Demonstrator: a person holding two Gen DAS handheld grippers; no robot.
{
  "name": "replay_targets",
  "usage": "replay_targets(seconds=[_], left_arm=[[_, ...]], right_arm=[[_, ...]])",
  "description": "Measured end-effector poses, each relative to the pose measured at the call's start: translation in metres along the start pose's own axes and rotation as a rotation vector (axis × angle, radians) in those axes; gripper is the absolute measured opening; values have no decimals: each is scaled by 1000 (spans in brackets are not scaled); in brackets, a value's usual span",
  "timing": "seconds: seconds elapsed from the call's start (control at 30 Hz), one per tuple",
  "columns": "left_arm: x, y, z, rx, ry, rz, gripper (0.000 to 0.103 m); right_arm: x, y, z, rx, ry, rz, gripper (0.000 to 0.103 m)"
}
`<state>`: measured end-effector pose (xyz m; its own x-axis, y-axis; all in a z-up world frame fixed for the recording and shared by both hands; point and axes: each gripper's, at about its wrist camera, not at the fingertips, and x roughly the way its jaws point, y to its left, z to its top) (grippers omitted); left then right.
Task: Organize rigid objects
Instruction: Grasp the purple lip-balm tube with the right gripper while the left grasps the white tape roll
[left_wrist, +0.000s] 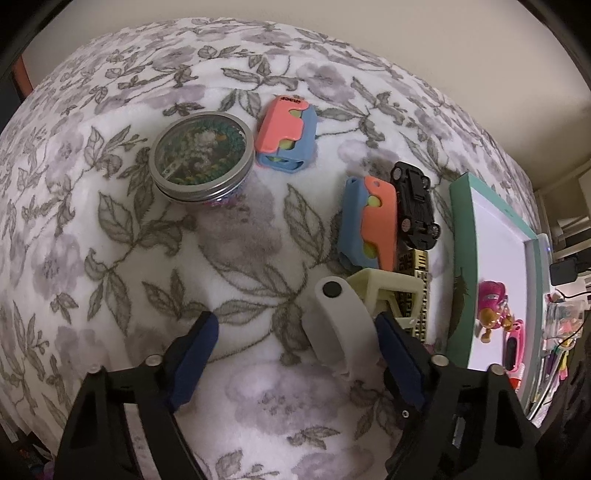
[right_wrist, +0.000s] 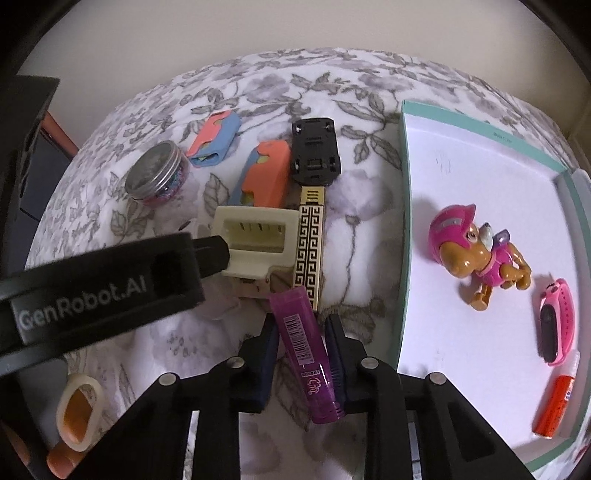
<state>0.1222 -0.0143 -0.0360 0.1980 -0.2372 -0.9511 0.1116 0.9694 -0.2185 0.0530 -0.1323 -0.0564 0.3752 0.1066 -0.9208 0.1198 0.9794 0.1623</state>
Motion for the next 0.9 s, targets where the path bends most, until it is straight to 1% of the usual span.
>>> replay_targets(seconds=[0.07, 0.1, 0.17, 0.2, 0.27, 0.33, 0.4, 0.43, 0.53, 0.7, 0.77, 0.9], left_arm=[[-2, -2, -1, 6, 2, -10, 73], [-3, -4, -1, 16, -1, -10, 71], [-6, -9, -2, 36, -5, -16, 60], [-6, -11, -3, 41, -5, -21, 57], [-8, -15, -3, 53, -6, -35, 42], [-8, -19, -5, 68, -3, -40, 34], [-6, -24, -6, 80, -1, -41, 30], [-5, -25, -6, 83, 0, -43, 26], [-4, -26, -7, 79, 5, -52, 22], [-8, -21, -10, 68, 7, -39, 20], [-13, -20, -11, 69, -5, -19, 19], [-24, -16, -11, 66, -29, -15, 18]], right_arm=[[0, -1, -1, 10, 8, 2, 24], [1, -1, -1, 15, 11, 3, 24], [1, -3, -3, 27, 18, 5, 23], [1, -3, -4, 32, 21, 4, 23], [1, -5, -6, 43, 27, 7, 22], [1, -6, -8, 54, 33, 9, 22], [0, -7, -10, 65, 38, 15, 22], [-1, -7, -12, 68, 39, 16, 21], [-3, -8, -16, 81, 46, 19, 21], [-14, -16, -24, 116, 40, 53, 20], [-20, -18, -25, 124, 33, 58, 20], [-31, -22, -29, 134, 17, 68, 20]])
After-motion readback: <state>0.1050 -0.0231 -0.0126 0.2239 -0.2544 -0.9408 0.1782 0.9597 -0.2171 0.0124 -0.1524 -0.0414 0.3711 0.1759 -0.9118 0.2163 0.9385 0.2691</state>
